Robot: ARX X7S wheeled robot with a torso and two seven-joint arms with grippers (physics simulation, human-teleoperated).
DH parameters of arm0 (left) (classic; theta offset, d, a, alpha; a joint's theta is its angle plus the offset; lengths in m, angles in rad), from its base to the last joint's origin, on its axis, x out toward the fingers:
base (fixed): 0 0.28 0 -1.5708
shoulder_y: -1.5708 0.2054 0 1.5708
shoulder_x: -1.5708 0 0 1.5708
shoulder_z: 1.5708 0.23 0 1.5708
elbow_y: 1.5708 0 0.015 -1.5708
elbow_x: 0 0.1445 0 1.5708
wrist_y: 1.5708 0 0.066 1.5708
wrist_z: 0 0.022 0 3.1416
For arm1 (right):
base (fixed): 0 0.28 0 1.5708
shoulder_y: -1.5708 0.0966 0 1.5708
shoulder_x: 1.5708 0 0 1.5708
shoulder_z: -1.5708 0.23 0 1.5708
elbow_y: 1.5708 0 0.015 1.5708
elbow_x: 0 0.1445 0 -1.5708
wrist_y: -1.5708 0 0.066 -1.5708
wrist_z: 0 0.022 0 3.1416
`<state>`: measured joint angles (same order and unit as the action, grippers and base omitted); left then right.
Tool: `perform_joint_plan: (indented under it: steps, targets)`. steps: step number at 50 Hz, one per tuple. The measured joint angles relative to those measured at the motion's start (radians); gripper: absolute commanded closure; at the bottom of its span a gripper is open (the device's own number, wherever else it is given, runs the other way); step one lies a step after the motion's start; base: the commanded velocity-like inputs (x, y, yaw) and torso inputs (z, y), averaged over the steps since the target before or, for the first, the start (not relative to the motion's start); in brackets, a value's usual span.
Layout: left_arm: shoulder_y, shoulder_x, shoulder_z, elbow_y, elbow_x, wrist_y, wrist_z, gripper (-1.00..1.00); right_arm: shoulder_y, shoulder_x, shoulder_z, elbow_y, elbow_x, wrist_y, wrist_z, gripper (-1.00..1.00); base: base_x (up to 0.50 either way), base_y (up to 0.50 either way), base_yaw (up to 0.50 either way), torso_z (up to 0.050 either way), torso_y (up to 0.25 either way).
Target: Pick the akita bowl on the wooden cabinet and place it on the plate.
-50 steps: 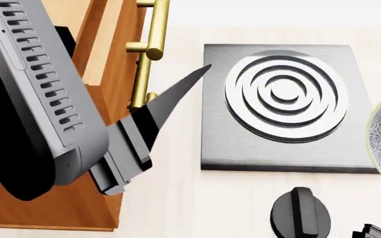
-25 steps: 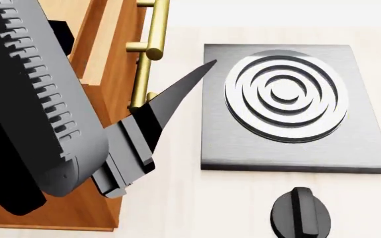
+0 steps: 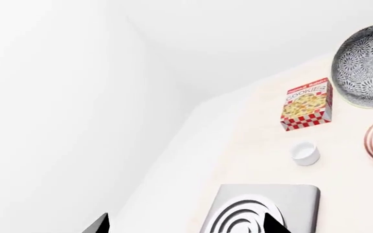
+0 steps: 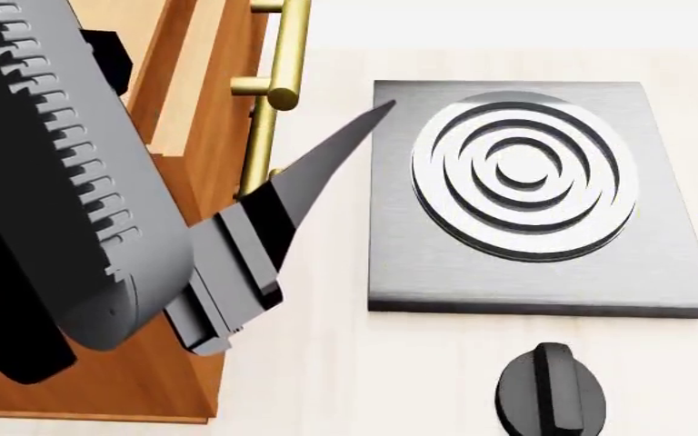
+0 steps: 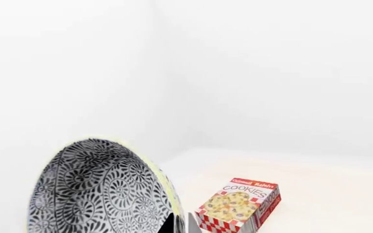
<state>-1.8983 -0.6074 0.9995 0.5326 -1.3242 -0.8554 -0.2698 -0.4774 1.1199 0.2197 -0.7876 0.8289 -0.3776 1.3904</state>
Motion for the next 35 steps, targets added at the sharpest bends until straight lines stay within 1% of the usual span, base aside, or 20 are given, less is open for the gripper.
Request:
perform_joint_plan:
  steps: [9, 17, 26, 35]
  targets:
    - [0.002, -0.006, -0.003, 0.003, -0.002, 0.001, -0.003, -1.00, -0.064, -0.052, 0.081, 0.011, 0.062, -0.048, -0.032, 1.00, 0.00, 0.00, 0.00, 0.001, 0.000]
    - [0.006, -0.012, -0.005, 0.007, -0.004, 0.002, -0.008, -1.00, -0.111, -0.100, 0.139, 0.022, 0.184, -0.131, -0.126, 1.00, 0.00, 0.00, 0.00, 0.000, 0.001]
    - [0.011, -0.017, -0.005, 0.010, -0.002, 0.004, -0.010, -1.00, -0.132, -0.133, 0.161, 0.045, 0.290, -0.189, -0.219, 1.00, 0.00, 0.00, 0.00, 0.000, 0.000]
    - [0.018, -0.021, -0.004, 0.012, 0.003, 0.008, -0.009, -1.00, -0.135, -0.140, 0.172, 0.060, 0.362, -0.212, -0.280, 1.00, 0.00, 0.00, 0.00, 0.000, 0.000]
